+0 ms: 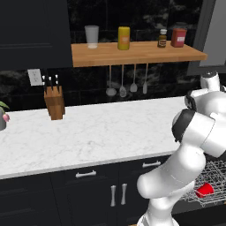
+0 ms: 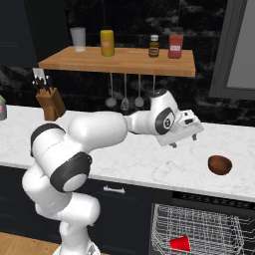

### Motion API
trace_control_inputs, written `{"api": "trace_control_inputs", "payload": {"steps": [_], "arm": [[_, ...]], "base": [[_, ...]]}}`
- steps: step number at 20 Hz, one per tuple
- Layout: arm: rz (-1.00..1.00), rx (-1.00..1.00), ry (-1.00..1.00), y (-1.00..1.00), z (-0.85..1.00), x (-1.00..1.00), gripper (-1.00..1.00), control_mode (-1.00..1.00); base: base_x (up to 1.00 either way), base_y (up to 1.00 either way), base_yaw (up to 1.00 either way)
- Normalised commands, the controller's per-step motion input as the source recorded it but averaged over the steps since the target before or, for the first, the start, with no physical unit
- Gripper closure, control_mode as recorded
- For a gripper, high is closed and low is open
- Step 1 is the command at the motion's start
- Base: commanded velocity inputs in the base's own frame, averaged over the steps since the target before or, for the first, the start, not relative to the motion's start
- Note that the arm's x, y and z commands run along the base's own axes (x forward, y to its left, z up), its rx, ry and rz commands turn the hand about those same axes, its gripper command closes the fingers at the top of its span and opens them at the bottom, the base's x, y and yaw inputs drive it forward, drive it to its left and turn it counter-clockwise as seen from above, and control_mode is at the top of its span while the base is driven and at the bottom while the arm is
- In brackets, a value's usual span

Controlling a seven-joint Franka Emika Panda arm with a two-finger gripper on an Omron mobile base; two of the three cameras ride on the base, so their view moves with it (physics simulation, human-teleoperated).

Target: Pick up the cup and bowl from the counter, place them in the dishwasher, and close the dishwasher door.

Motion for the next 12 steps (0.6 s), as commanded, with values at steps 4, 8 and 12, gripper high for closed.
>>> {"api": "trace_control_inputs", "payload": {"steps": [4,8,12], "arm": [[0.00,0.08,0.00,-0.31,-0.45,0.11,-1.00,-1.00],[-0.03,0.00,0.02,-0.33,-0.37,0.26,-1.00,-1.00],[-0.02,0.00,0.00,-0.29,-0.31,0.26,-1.00,-1.00]], "base": [[0.00,0.00,0.00],[0.00,0.00,0.00],[0.00,0.00,0.00]]}}
